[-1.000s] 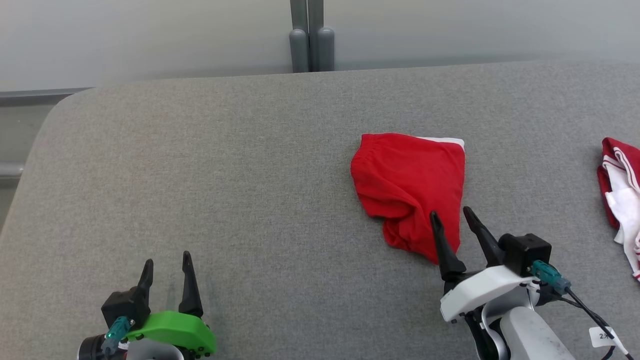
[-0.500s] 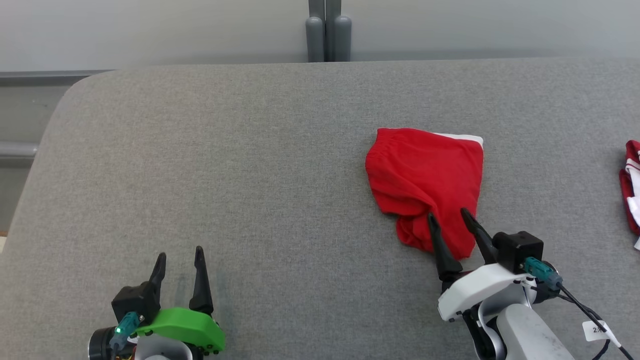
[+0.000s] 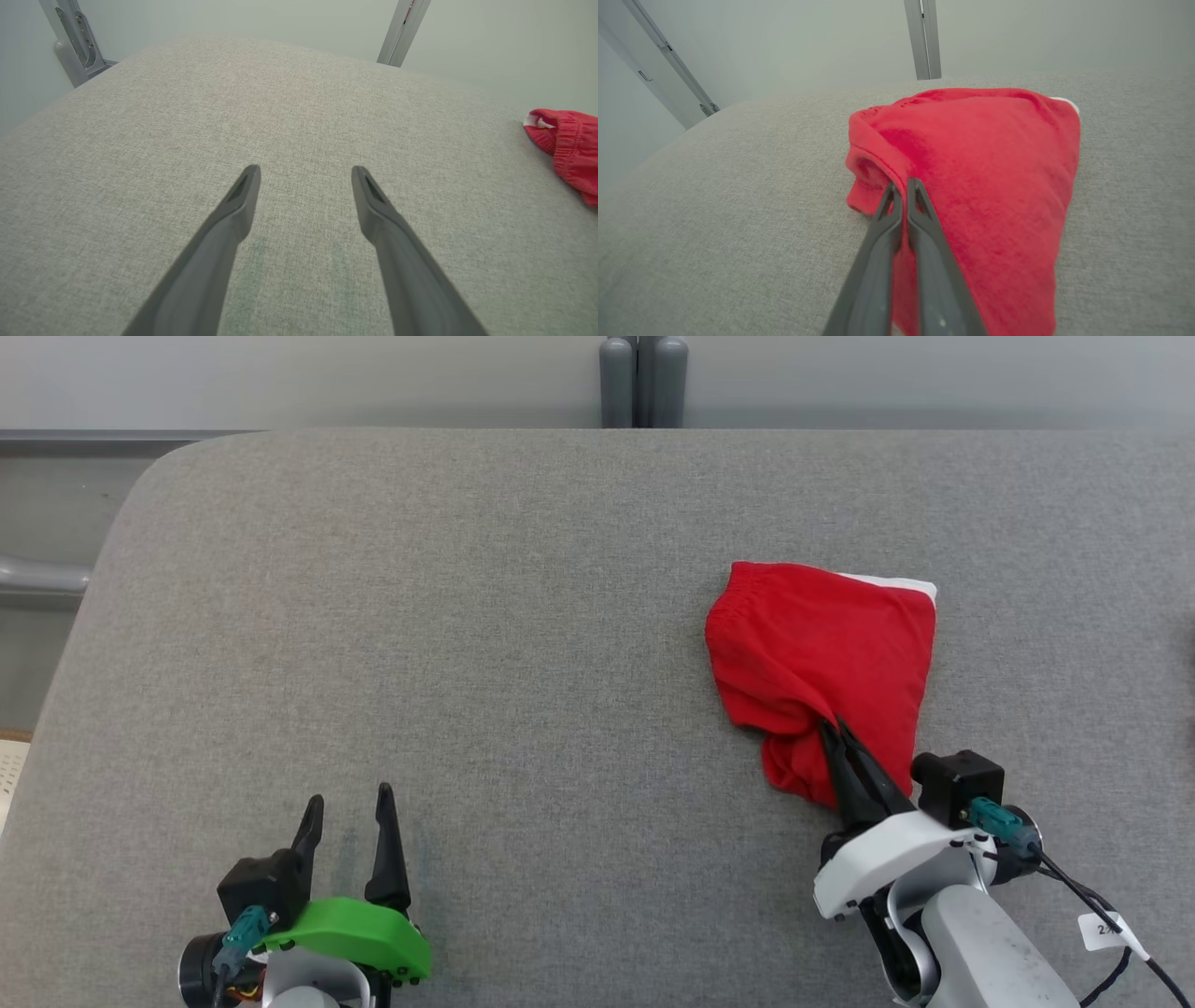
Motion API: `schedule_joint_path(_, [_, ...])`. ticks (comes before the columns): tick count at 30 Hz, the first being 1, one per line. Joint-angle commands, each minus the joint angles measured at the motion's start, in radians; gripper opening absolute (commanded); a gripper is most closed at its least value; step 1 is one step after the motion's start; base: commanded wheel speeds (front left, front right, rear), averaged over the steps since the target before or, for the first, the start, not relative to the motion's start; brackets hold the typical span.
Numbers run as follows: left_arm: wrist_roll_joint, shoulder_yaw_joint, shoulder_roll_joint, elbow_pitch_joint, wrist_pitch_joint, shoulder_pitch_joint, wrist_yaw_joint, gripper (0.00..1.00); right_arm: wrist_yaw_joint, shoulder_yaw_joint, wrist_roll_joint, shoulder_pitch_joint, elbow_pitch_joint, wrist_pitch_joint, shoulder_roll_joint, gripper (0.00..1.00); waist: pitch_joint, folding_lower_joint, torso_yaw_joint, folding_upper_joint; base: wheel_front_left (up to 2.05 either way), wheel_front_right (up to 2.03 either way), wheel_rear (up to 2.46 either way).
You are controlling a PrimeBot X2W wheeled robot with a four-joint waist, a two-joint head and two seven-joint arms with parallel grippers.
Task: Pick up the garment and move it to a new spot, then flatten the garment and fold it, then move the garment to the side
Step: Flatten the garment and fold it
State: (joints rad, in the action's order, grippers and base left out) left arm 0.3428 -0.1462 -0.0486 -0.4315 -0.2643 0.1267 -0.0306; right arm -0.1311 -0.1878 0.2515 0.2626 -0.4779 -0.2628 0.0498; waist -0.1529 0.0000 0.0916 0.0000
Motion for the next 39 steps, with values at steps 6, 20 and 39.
schedule_joint_path(6, [0.010,-0.006,-0.004,0.003,0.001,0.024,-0.004,1.00,0.001,0.014,0.007,0.025,0.037,-0.002,0.002,0.00,-0.008,0.0000,0.002,0.0000,0.00,0.00,0.00])
schedule_joint_path(20, [0.013,-0.030,-0.004,-0.021,0.001,0.009,0.008,1.00,0.001,0.013,0.028,0.162,0.215,-0.002,0.002,0.00,0.038,0.0000,0.018,0.0000,0.00,0.00,0.00])
schedule_joint_path(39, [0.038,-0.060,-0.004,-0.026,0.001,-0.015,0.008,1.00,0.001,-0.261,0.320,0.240,0.250,-0.002,0.005,0.00,0.045,0.0000,0.085,0.0000,0.00,0.00,0.00])
